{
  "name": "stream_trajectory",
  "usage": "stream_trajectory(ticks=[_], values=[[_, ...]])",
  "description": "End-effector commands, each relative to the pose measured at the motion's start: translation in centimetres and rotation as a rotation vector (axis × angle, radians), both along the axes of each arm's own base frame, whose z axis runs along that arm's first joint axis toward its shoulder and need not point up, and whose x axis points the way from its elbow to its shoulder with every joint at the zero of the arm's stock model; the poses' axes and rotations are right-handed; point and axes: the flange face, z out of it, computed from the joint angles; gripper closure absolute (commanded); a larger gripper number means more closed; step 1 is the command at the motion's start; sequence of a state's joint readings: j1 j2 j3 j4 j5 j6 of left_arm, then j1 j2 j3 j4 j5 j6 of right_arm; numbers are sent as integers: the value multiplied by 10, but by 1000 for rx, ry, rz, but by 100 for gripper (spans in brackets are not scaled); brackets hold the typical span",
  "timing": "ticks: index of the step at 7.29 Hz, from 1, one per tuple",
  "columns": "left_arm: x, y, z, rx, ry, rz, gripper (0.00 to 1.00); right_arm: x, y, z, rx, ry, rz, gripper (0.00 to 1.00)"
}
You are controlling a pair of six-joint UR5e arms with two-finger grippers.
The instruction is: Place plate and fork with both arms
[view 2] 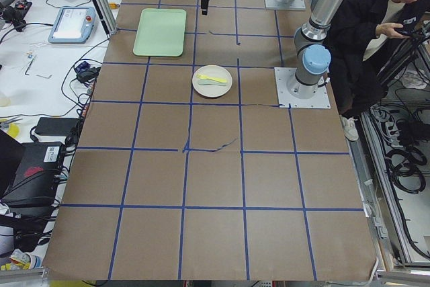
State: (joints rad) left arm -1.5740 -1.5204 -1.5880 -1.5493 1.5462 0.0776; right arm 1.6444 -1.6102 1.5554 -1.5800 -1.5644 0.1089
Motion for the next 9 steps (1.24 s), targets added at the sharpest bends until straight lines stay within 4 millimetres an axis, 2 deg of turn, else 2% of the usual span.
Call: stream_trajectory(ticks=[1, 2, 3, 4, 5, 6, 7, 8, 9], values=[[0, 0, -2, 4, 0, 4, 0, 0, -2, -2, 3, -1, 0, 0], [9, -4, -8, 18, 0, 27, 0, 0, -2, -3, 6, 1, 0, 0], [46, -9, -29, 51, 5, 85, 0, 0, -2, -3, 6, -1, 0, 0], [109, -14, -67, 83, 25, 90, 6, 0, -2, -3, 6, -2, 0, 0], [150, -15, -116, 53, 22, 15, 8, 0, -2, -3, 7, -2, 0, 0], [171, -10, -176, 6, 10, -1, 9, 0, -2, -3, 7, -2, 0, 0], [190, 7, -230, -11, -1, -28, 10, 0, -2, -3, 7, 1, 0, 0], [208, 22, -273, -4, -8, -52, 14, 0, -2, -3, 7, -1, 0, 0], [222, 26, -297, 24, 7, -30, 20, 0, -2, -3, 7, -2, 0, 0]])
